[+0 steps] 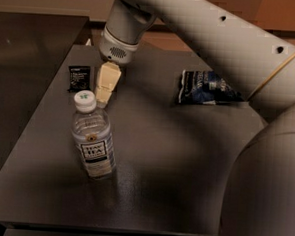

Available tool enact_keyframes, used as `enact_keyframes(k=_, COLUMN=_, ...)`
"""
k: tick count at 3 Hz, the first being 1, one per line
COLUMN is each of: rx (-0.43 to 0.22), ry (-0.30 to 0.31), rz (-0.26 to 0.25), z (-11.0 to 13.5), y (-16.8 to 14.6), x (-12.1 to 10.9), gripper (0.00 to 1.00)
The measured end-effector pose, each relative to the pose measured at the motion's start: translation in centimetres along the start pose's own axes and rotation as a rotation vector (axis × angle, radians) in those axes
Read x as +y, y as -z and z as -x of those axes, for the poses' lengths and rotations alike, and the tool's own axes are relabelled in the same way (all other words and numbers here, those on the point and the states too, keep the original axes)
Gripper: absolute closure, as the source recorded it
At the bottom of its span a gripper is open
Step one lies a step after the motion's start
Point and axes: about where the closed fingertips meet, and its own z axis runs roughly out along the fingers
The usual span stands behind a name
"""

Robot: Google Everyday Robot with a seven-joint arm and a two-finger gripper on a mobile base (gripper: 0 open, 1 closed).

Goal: Pick rxbar chocolate

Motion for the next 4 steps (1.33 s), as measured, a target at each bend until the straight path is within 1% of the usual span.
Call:
enact_keyframes(k=1, rx=-0.037, ry=-0.008, rz=0.007, z=3.1, y=-2.9, x=-1.0, gripper=0.00)
enact_keyframes(k=2, rx=-0.075, ry=-0.007, rz=-0.007, z=5.7, y=-5.2, x=-2.4, gripper=0.00)
enact_keyframes(k=3, rx=-0.089, ry=-0.014, rz=-0.022, z=7.1, y=-6.7, x=-4.1, gripper=0.00)
enact_keyframes(k=4, rx=-0.085, ry=-0.021, rz=-0.028, z=7.5, y=-7.8, x=-5.4, gripper=0.00)
